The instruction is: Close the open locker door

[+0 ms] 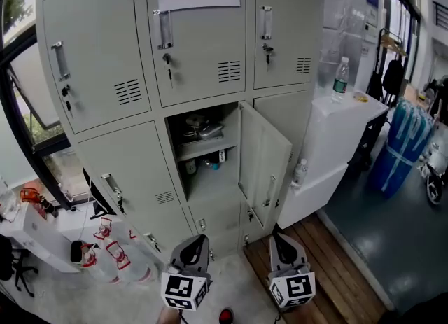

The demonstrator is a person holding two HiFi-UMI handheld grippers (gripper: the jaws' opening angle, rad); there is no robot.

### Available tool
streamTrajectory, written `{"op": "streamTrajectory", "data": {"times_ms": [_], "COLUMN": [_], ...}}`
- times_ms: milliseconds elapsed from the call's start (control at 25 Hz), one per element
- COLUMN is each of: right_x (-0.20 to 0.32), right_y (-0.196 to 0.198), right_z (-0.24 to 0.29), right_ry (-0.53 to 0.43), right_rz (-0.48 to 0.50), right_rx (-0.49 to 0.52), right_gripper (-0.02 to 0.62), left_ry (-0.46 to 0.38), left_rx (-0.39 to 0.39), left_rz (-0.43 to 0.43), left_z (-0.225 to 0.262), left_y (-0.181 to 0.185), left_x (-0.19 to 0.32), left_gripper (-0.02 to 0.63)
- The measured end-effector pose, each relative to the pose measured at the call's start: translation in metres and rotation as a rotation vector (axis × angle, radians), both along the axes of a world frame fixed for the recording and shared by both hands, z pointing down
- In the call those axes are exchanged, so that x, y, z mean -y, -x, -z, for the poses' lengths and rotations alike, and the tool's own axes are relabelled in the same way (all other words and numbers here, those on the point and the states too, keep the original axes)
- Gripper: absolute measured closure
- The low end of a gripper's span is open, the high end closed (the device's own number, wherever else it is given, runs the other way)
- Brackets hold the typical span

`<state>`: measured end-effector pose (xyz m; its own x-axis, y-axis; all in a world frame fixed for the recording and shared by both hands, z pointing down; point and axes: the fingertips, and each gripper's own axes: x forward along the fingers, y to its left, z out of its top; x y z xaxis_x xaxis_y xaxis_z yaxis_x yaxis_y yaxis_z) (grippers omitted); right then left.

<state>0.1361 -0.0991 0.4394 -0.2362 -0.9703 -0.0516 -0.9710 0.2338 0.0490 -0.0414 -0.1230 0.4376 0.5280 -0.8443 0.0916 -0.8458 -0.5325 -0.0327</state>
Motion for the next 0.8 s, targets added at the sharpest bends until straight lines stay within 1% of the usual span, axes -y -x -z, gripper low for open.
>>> {"op": "streamTrajectory", "data": {"times_ms": [160, 400, 640, 800], "right_x": [0.017, 0.034, 0.058, 0.078], "right_y": [-0.002, -0.015, -0.038, -0.043], "right_z": [-0.001, -0.004, -0.007, -0.007], "right_ry": [0.001, 0.006, 0.012, 0.018], "right_rz": [-0.042, -0.073, -0.063, -0.009], "right_rx": [0.008, -0.006, 0.011, 0.037], "right_gripper": [0.577, 0.577, 0.577, 0.577], "left_ry": [0.002, 0.013, 0.020, 0.024], "left_rx": [-0.006, -0.015, -0.009, -0.002], "left_rz": [-0.045, -0.099, -0.087, -0.058], "left_z": [-0.003, -0.007, -0.010, -0.010], "left_y": [-0.004, -0.024, -0.044, -0.054], "left_x": [0.028, 0.055, 0.077, 0.085], "left_gripper": [0.584, 0.584, 0.584, 0.584]}}
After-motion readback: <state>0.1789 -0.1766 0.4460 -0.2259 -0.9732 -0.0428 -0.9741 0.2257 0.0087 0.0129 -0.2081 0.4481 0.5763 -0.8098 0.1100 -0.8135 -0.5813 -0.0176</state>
